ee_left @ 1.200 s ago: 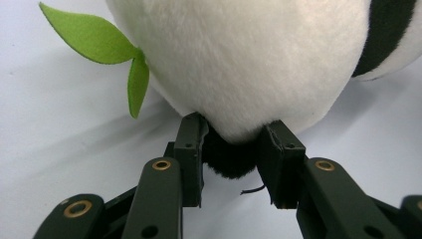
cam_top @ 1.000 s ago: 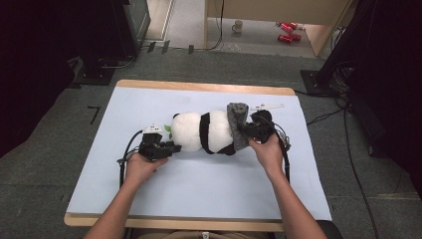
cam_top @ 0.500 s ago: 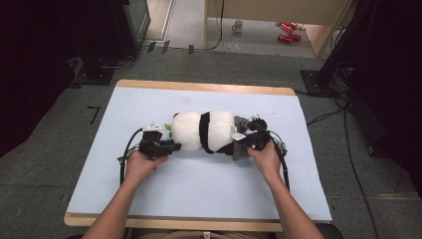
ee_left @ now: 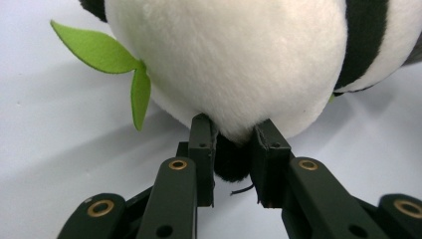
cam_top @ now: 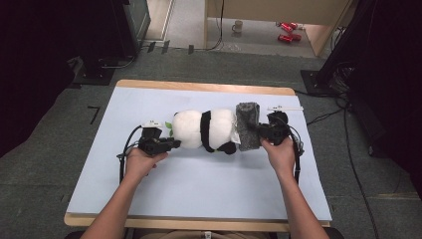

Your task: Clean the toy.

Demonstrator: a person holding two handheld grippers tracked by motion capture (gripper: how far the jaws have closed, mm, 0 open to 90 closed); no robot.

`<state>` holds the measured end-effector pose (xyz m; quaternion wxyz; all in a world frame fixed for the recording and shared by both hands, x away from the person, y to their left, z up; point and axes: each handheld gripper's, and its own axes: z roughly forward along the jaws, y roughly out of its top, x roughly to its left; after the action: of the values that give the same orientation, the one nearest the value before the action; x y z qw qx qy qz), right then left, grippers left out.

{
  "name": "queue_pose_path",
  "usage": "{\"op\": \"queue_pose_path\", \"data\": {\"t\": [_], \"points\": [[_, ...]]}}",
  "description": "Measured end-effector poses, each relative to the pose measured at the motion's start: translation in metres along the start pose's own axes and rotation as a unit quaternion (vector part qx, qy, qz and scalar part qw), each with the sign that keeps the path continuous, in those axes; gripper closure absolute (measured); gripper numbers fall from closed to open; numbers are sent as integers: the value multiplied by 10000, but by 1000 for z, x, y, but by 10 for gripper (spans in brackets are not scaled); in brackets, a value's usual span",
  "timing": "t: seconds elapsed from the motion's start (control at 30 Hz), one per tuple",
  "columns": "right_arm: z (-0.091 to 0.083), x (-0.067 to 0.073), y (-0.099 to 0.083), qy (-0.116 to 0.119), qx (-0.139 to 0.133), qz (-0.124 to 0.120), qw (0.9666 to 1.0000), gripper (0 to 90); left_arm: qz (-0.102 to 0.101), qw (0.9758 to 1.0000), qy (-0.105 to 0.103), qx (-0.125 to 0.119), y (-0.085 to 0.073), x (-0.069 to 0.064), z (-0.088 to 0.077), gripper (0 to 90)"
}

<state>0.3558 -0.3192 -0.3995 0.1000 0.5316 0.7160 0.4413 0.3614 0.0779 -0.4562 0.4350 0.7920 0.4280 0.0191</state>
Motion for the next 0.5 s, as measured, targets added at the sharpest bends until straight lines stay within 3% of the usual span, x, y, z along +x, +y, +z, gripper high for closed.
{"op": "queue_pose_path", "data": {"t": [0.1,0.2,0.4,0.5], "points": [[-11,16,6,229,-221,-145,9994,795,17,10000,-32,27,0,-5,-4,754],[-14,34,6,387,-194,-384,9983,795,54,10000,-29,45,-1,-11,-9,753],[-6,60,-3,719,226,-716,9946,795,60,10000,7,66,-9,-20,-16,750],[11,66,-12,614,576,-894,9924,794,162,9998,132,34,-10,-19,-14,744]]}}
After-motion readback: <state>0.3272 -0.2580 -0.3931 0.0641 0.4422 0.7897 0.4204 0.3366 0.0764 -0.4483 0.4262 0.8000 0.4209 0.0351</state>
